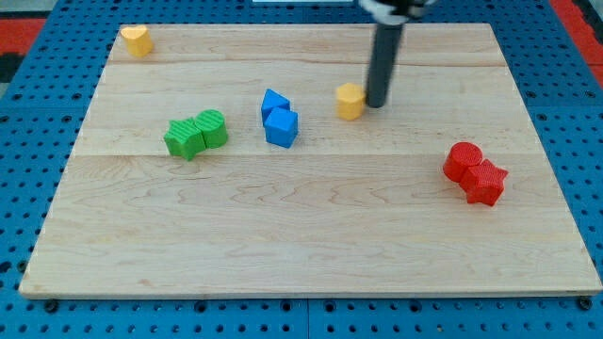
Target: Place the blue triangle parallel towards the left side of the board
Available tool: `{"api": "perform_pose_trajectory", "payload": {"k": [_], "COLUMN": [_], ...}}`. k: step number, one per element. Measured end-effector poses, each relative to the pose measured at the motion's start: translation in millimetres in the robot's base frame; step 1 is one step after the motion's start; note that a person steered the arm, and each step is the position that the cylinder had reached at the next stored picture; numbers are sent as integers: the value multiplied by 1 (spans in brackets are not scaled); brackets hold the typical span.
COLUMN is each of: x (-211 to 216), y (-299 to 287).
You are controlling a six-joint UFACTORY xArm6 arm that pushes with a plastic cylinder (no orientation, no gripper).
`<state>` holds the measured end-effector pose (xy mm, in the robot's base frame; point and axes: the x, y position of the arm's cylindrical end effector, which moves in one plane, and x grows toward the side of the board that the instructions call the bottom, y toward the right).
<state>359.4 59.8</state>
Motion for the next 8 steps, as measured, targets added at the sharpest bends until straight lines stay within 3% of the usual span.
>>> {"api": "perform_pose_trajectory", "payload": {"k": [1, 2, 3, 5, 7, 8], "x": [4, 31, 37, 23, -11, -25], "y": [-73, -94, -160, -160, -199, -148]}}
